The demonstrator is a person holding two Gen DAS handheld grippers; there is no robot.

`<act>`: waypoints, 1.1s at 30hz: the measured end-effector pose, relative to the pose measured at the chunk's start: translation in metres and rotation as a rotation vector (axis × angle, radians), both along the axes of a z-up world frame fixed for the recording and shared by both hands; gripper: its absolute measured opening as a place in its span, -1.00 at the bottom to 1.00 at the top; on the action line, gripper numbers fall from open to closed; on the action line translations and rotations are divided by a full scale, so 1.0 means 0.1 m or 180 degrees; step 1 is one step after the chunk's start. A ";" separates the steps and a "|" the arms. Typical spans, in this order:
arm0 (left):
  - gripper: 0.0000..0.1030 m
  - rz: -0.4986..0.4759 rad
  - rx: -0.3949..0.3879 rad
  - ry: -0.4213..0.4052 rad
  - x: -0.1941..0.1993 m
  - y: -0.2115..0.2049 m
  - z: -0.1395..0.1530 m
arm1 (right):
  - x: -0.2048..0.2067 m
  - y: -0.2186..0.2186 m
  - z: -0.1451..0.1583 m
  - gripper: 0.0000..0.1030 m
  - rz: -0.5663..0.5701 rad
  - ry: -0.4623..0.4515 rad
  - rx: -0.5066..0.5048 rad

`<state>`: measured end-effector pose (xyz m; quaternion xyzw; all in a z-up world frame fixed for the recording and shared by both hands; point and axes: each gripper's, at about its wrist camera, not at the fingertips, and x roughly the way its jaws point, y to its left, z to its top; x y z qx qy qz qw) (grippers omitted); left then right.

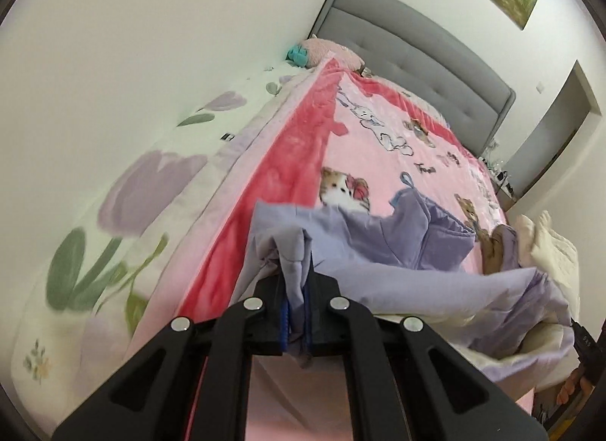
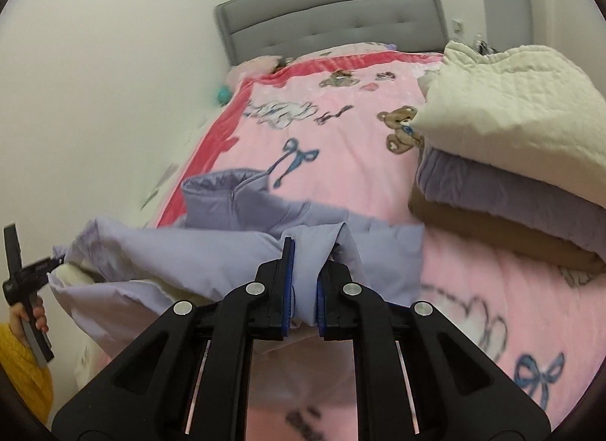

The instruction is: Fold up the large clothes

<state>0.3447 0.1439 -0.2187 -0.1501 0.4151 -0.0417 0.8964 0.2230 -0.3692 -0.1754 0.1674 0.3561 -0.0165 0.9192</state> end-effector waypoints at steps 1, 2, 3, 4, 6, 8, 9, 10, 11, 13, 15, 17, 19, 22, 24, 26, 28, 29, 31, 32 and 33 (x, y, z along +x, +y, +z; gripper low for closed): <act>-0.90 -0.0017 0.0049 0.0003 0.12 -0.03 -0.01 | 0.10 -0.05 -0.05 -0.82 -0.0041 0.0011 0.0050; -0.90 -0.0042 0.0074 0.0010 0.30 -0.09 -0.03 | 0.22 -0.11 -0.10 -0.82 -0.0108 0.0013 0.0121; -0.90 -0.0054 0.0073 -0.0002 0.44 -0.13 -0.05 | 0.35 -0.17 -0.15 -0.82 -0.0168 0.0007 0.0186; -0.90 -0.0080 0.0087 -0.0023 0.57 -0.18 -0.05 | 0.51 -0.24 -0.22 -0.82 -0.0244 0.0006 0.0214; -0.90 -0.0085 0.0141 -0.0077 0.87 -0.31 -0.06 | 0.75 -0.33 -0.29 -0.82 -0.0323 0.0011 0.0216; -0.90 -0.0074 0.0303 -0.0064 1.14 -0.43 -0.11 | 1.03 -0.41 -0.37 -0.82 -0.0403 0.0016 0.0221; -0.90 -0.0096 0.0414 -0.0031 1.26 -0.50 -0.16 | 1.17 -0.42 -0.42 -0.82 -0.0418 0.0066 0.0170; -0.90 -0.0130 0.0574 0.0061 1.44 -0.61 -0.27 | 1.38 -0.43 -0.51 -0.82 -0.0435 0.0202 0.0070; -0.90 -0.0161 0.0682 0.0152 1.56 -0.67 -0.37 | 1.51 -0.42 -0.60 -0.82 -0.0441 0.0306 0.0007; -0.90 -0.0198 0.0851 0.0393 1.80 -0.75 -0.66 | 1.82 -0.38 -0.86 -0.82 -0.0408 0.0572 -0.0227; -0.90 -0.0239 0.0950 0.0617 1.98 -0.78 -0.91 | 1.99 -0.34 -1.06 -0.82 -0.0370 0.0716 -0.0363; -0.90 -0.0291 0.1062 0.0722 2.08 -0.83 -1.12 | 2.16 -0.29 -1.29 -0.83 -0.0354 0.0878 -0.0483; -0.90 -0.0337 0.1167 0.0774 2.13 -0.89 -1.25 | 2.28 -0.26 -1.50 -0.82 -0.0368 0.1034 -0.0587; -0.90 -0.0343 0.1220 0.0800 2.14 -0.94 -1.37 | 2.38 -0.23 -1.75 -0.82 -0.0396 0.1225 -0.0661; -0.88 -0.0347 0.1270 0.0803 2.14 -0.98 -1.41 | 2.40 -0.17 -1.85 -0.82 -0.0383 0.1260 -0.0780; -0.86 -0.0371 0.1315 0.0782 2.14 -1.01 -1.41 | 2.41 -0.12 -1.89 -0.78 -0.0379 0.1274 -0.0873; -0.82 -0.0415 0.1322 0.0767 2.12 -1.02 -1.37 | 2.40 -0.08 -1.84 -0.72 -0.0314 0.1224 -0.0923; -0.79 -0.0459 0.1299 0.0749 2.11 -1.01 -1.34 | 2.38 -0.07 -1.79 -0.66 -0.0293 0.1200 -0.0922; -0.76 -0.0499 0.1260 0.0682 2.08 -0.97 -1.25 | 2.29 -0.08 -1.62 -0.53 -0.0294 0.1015 -0.0869; -0.73 -0.0503 0.1253 0.0645 2.06 -0.96 -1.20 | 2.25 -0.08 -1.55 -0.43 -0.0313 0.0915 -0.0835; -0.70 -0.0509 0.1253 0.0622 2.04 -0.96 -1.16 | 2.20 -0.08 -1.46 -0.40 -0.0335 0.0798 -0.0782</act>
